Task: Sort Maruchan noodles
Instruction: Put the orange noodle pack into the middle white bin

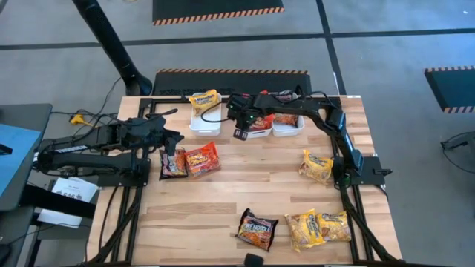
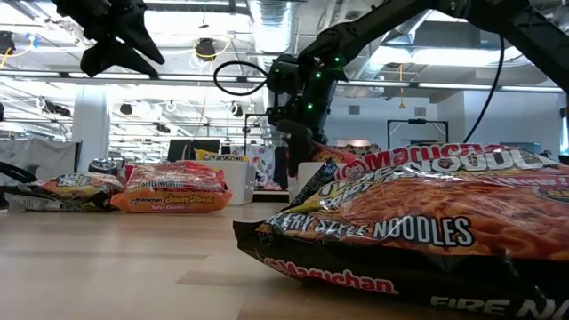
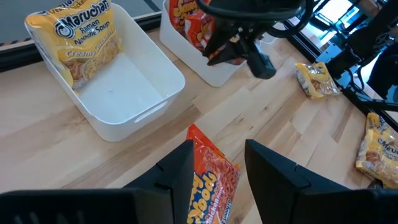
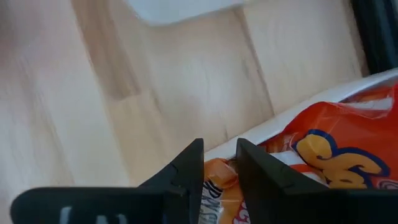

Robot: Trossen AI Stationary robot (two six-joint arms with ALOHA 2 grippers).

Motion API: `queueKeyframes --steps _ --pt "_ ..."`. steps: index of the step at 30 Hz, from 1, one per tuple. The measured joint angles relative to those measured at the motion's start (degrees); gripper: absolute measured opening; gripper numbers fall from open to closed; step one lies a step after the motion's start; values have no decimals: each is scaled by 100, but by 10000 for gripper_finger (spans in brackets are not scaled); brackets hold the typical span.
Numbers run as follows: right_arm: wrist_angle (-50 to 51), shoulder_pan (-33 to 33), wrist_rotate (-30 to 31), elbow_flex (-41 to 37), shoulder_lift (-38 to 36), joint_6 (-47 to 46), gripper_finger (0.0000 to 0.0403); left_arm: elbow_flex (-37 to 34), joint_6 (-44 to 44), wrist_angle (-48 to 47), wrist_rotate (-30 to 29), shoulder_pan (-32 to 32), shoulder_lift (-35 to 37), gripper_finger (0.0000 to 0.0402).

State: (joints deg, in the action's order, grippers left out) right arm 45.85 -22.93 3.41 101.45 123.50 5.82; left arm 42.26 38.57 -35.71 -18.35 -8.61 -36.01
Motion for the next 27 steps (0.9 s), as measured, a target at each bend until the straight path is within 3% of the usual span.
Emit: queueKeyframes --steps 4,13,18,27 --pt "199 -21 9 387 -14 0 118 0 0 -1 -2 -1 0 128" --pt "2147 75 -70 1406 -42 -296 118 0 2 -1 -7 -1 0 128" --pt "3062 110 -104 1416 -43 -426 118 0 -20 -1 -7 -1 2 128" --pt "3011 -180 -378 1002 -43 -735 118 -1 -129 -1 -9 0 0 128"
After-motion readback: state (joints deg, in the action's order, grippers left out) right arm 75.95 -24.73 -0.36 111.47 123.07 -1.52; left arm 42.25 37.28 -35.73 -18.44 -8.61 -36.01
